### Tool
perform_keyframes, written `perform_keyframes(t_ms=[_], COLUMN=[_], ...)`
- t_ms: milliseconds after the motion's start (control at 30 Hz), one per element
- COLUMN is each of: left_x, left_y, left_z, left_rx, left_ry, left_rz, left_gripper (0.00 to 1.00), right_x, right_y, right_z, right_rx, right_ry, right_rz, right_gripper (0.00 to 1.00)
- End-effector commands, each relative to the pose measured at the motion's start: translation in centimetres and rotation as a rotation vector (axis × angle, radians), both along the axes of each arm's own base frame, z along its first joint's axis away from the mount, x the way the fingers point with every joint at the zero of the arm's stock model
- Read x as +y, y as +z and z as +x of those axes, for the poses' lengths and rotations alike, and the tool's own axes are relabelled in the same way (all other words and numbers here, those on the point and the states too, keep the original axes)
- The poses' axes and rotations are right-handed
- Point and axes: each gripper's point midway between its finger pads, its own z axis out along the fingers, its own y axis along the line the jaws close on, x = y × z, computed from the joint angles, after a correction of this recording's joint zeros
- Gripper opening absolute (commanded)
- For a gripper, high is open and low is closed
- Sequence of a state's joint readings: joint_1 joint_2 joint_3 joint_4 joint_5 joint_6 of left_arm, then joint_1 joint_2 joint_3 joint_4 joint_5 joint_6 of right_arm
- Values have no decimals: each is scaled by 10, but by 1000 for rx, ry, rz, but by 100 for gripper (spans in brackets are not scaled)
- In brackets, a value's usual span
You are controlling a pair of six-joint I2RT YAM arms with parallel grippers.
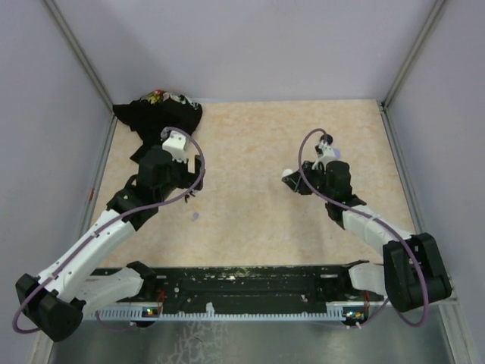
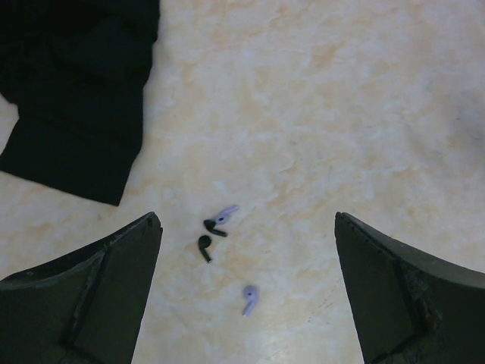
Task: Insert the wireless bluetooth earbuds into the charging case
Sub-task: Place the charging case at the center of the board.
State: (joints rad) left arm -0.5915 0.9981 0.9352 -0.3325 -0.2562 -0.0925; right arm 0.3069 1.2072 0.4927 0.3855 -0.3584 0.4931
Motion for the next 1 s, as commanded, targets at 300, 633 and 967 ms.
perform_keyframes(t_ms=[300, 633, 967], left_x=[66, 78, 83], left_y=[-27, -24, -24], left_z=[12, 14, 16], left_rx=[13, 14, 19], left_ry=[214, 249, 257], left_rz=[132, 110, 95], left_gripper=[100, 100, 100], right_x=[-66, -93, -115], right_y=[-71, -108, -112], right_z=[12, 11, 2], right_rx=[399, 537, 569], right_ry=[-198, -278, -367], right_rz=[52, 80, -31], right_gripper=[0, 4, 38])
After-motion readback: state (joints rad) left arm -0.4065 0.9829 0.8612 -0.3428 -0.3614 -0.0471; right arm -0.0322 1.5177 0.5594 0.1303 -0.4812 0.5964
